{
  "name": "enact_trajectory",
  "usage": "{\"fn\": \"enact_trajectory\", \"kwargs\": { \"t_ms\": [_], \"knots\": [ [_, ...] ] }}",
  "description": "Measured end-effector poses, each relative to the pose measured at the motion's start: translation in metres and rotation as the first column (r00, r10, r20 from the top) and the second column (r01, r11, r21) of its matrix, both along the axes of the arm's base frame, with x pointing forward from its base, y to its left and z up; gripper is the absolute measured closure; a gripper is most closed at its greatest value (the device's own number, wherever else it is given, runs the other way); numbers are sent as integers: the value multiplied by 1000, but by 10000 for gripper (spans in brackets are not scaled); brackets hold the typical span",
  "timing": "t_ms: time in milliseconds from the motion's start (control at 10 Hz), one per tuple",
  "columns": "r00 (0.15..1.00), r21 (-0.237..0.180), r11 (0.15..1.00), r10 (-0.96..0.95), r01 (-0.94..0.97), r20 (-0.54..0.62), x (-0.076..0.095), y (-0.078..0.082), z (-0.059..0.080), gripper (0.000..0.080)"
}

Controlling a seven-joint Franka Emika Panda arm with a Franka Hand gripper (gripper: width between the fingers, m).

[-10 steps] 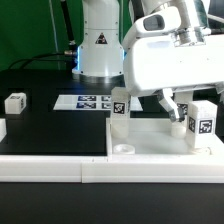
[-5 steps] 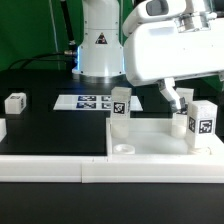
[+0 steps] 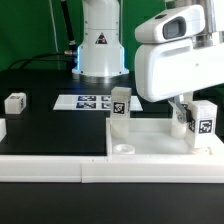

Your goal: Assemble square table

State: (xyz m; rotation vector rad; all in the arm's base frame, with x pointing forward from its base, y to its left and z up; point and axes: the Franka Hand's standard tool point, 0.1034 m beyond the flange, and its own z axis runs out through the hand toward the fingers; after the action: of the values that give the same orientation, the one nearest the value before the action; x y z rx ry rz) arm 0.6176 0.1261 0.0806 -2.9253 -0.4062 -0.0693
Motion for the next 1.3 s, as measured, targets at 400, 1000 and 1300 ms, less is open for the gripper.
{"fn": "enact_trajectory", "kwargs": {
  "t_ms": [400, 1000, 1300],
  "knots": [
    [999, -1, 1000, 9, -9, -51, -2, -2, 0, 151],
    [989, -35, 992, -124, 122, -85, -3, -2, -4, 151],
    [989, -34, 992, -124, 122, -84, -3, -2, -4, 151]
  ]
}}
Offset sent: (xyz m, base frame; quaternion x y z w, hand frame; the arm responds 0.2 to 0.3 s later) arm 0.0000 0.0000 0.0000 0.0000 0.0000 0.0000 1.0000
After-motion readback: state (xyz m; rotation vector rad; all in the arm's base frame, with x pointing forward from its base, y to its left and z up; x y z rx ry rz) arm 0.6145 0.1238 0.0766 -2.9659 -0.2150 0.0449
